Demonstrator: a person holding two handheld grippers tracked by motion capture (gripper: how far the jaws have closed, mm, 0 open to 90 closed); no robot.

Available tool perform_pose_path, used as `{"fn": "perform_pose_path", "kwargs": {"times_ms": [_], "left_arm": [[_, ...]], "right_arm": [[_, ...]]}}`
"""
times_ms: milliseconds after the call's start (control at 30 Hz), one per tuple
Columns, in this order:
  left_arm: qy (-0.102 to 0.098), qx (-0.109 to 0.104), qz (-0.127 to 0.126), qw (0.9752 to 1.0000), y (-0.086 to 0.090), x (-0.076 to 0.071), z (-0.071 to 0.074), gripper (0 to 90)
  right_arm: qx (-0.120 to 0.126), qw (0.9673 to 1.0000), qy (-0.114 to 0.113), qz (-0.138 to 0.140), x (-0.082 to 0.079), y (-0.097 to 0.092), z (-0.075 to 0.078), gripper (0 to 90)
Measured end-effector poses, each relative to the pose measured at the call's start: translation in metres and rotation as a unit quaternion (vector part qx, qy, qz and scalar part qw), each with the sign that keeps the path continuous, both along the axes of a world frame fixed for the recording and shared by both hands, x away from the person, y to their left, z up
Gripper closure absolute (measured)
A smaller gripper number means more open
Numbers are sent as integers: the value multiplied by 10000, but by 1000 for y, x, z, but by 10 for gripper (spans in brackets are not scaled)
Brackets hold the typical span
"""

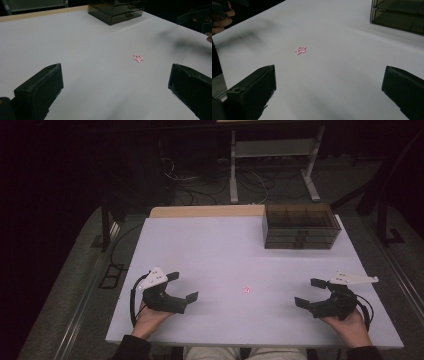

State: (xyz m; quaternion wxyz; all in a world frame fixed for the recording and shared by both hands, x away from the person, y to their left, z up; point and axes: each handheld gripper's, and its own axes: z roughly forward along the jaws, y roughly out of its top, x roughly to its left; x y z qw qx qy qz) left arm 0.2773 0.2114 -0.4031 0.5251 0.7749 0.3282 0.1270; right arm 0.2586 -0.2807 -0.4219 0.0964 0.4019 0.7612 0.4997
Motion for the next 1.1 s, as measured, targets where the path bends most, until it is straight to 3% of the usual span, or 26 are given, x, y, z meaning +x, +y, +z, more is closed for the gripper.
{"fn": "perform_pose_path", "kwargs": {"times_ms": [1100], "left_arm": [[58, -9, -16, 10000, -2, 0, -2, 0]], "right_arm": [[42, 9997, 251, 7, 2, 1, -1, 0]]}}
